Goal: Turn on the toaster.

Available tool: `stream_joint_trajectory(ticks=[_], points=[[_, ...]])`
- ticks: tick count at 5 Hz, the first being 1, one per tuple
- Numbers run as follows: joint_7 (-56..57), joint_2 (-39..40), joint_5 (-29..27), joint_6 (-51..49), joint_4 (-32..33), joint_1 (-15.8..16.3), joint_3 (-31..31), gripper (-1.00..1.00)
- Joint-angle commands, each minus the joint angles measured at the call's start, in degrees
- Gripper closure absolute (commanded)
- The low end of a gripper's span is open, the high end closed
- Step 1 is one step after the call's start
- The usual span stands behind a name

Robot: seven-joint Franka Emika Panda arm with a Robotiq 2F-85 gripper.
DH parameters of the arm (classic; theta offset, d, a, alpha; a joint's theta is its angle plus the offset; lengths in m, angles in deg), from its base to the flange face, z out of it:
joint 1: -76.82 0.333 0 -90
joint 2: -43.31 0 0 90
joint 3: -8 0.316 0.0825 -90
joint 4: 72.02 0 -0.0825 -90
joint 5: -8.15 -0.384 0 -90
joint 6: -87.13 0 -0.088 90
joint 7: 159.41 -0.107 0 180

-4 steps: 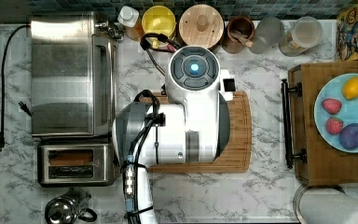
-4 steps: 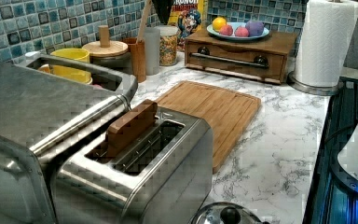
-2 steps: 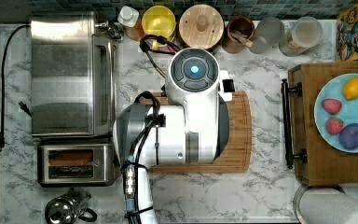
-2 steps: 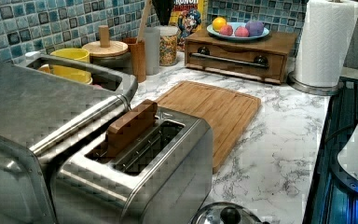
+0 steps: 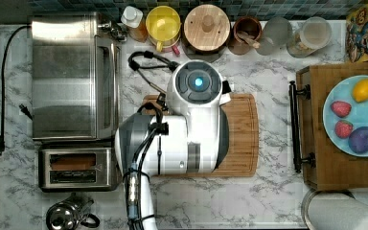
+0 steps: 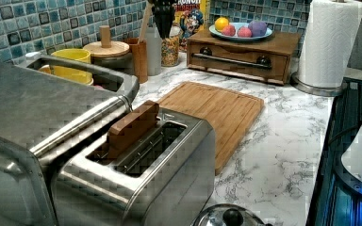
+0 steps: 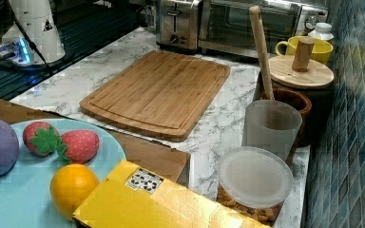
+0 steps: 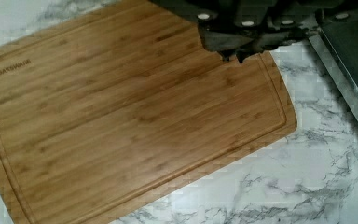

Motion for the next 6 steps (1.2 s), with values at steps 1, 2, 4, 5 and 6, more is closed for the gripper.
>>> stream_joint_trajectory(ticks=[1,2,4,5,6], points=[[11.5,-7.9,-5.4,5.3,12.2,3.6,2.7,1.00],[13.8,-9.6,-7.7,7.8,15.8,3.9,4.1,1.00],[17.8,-10.9,-10.5,9.3,21.3,6.8,5.1,1.00],[19.9,-10.9,-12.5,7.3,21.8,7.5,5.5,1.00],[22.0,-13.6,-14.4,8.9,25.2,8.2,7.1,1.00]])
